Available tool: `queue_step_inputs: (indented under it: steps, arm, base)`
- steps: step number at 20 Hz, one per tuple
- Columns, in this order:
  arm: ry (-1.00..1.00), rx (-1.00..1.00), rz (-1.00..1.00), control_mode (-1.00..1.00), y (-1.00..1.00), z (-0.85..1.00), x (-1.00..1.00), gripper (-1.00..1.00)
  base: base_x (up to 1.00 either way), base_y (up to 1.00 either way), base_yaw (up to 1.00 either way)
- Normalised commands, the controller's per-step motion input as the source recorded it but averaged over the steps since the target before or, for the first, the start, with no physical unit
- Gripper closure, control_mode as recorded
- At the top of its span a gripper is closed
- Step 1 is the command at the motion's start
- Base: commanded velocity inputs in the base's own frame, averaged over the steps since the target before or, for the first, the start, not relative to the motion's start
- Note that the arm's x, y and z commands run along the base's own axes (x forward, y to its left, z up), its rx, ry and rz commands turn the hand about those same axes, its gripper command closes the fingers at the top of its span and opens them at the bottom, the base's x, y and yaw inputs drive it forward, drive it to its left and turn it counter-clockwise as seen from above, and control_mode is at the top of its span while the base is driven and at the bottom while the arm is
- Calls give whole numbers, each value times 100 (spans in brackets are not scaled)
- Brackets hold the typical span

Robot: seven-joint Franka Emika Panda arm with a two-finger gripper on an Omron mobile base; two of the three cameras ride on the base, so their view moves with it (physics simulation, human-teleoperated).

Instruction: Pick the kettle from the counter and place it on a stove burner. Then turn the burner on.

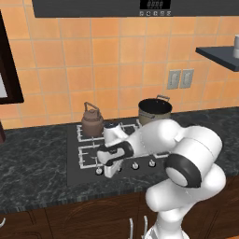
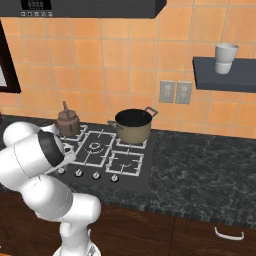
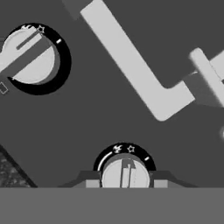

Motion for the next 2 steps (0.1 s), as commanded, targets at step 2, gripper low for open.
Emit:
queue_step_inputs:
  steps: [2]
  arm:
    - [-1, 0, 36, -100, 0, 0, -4, 100]
  base:
    - [0, 0, 0]
